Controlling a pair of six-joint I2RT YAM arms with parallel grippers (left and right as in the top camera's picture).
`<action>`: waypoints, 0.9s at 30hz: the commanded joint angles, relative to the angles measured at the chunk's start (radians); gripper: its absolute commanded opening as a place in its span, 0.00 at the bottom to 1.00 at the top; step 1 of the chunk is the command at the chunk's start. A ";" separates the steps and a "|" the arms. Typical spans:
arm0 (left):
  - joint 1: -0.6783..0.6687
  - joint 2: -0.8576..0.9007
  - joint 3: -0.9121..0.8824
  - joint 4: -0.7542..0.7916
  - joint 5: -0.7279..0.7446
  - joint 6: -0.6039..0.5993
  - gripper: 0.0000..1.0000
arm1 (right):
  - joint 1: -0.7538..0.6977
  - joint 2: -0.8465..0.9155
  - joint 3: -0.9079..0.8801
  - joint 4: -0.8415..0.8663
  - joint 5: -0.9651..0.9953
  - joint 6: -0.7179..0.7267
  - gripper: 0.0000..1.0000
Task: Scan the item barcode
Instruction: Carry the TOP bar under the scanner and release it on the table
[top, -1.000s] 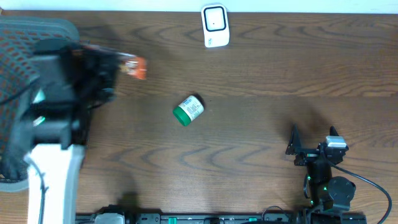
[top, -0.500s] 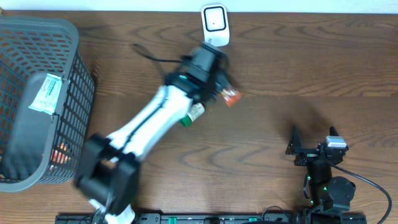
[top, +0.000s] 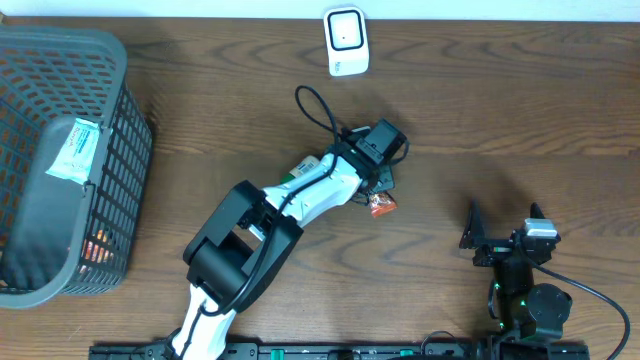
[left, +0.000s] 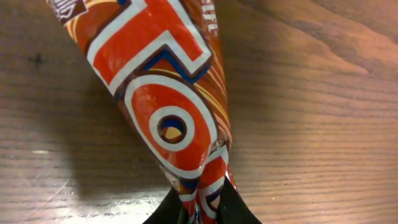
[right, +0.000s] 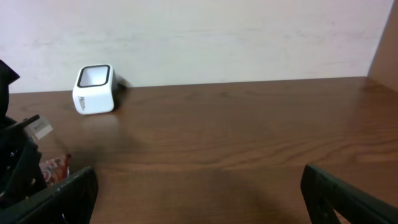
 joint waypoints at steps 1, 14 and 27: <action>-0.004 0.003 0.005 -0.013 -0.048 0.122 0.22 | 0.011 -0.005 -0.001 -0.003 0.002 0.013 0.99; -0.003 -0.257 0.068 -0.070 -0.049 0.399 0.68 | 0.011 -0.005 -0.001 -0.003 0.002 0.013 0.99; 0.135 -0.867 0.070 -0.208 -0.837 0.490 0.98 | 0.011 -0.005 -0.001 -0.003 0.002 0.012 0.99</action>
